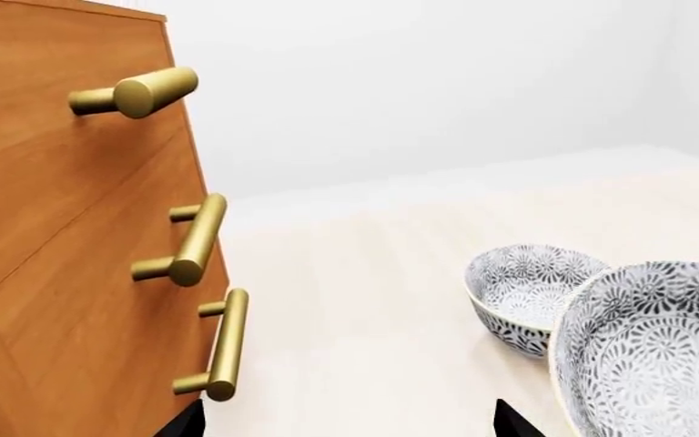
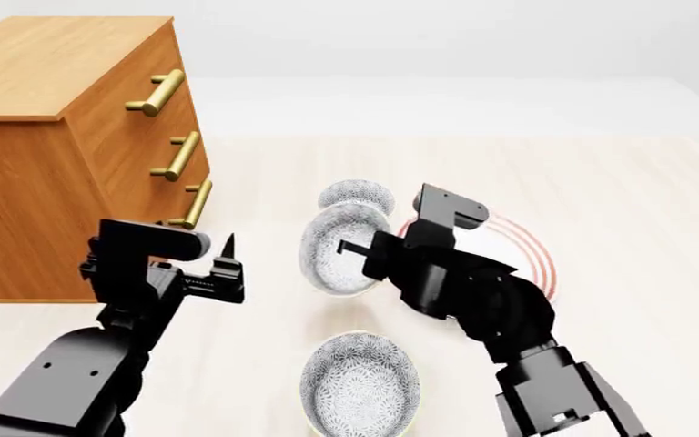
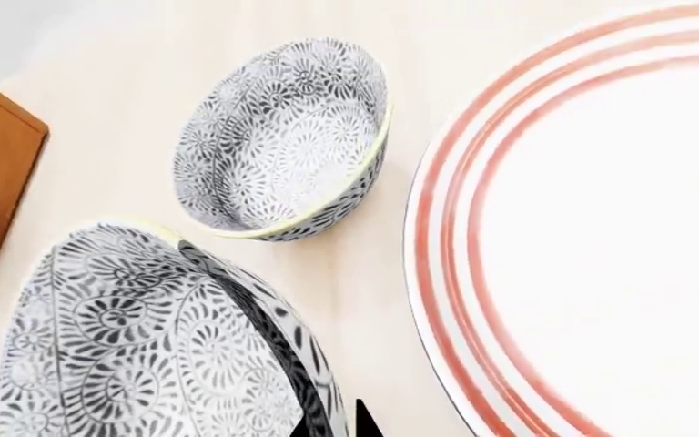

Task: Stack the bowl in the middle on the bowl at the back.

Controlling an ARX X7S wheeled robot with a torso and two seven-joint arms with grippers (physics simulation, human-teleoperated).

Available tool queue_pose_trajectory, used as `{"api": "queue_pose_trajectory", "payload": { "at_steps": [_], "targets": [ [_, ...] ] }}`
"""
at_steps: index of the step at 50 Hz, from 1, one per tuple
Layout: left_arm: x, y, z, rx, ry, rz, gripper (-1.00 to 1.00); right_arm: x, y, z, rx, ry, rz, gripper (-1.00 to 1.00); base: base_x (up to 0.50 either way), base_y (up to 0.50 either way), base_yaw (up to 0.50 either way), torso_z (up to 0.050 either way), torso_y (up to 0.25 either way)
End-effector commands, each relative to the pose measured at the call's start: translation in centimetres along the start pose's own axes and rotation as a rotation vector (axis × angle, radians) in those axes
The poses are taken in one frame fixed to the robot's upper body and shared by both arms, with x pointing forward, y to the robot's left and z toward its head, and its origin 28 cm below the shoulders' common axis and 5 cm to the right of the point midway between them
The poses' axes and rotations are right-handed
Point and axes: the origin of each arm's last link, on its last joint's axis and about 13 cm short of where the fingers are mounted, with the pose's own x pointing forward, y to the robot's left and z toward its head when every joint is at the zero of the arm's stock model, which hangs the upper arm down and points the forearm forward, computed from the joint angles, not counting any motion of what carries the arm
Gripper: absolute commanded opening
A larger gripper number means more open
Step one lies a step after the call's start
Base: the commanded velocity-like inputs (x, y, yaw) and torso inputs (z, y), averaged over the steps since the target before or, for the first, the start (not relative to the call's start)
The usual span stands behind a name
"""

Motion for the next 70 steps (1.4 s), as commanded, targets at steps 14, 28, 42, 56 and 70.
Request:
{"api": "queue_pose_trajectory", "payload": {
  "at_steps": [14, 28, 42, 56, 70],
  "targets": [
    [-0.2, -0.5, 0.7, 0.005, -0.024, -0.019, 1.0, -9.1, -0.1, 5.0, 0.085, -0.112, 0.104, -1.0, 0.0, 0.0, 0.0, 0.0, 0.0],
    [-0.6, -1.3, 1.3, 0.014, -0.05, -0.058, 1.0, -16.2, -1.7, 3.5, 0.082, -0.053, 0.146, -1.0, 0.0, 0.0, 0.0, 0.0, 0.0],
    [-0.8, -1.7, 1.9, 0.019, -0.073, -0.08, 1.0, -20.4, -3.0, 1.4, 0.08, 0.028, 0.13, -1.0, 0.0, 0.0, 0.0, 0.0, 0.0],
    [-1.1, -1.4, 2.3, 0.019, -0.092, -0.071, 1.0, -20.8, -3.1, -0.8, 0.076, 0.133, 0.167, -1.0, 0.0, 0.0, 0.0, 0.0, 0.0],
    [-1.3, -1.2, 2.3, 0.017, -0.097, -0.058, 1.0, -20.1, -3.3, -1.7, 0.079, 0.187, 0.175, -1.0, 0.0, 0.0, 0.0, 0.0, 0.0]
  ]
}}
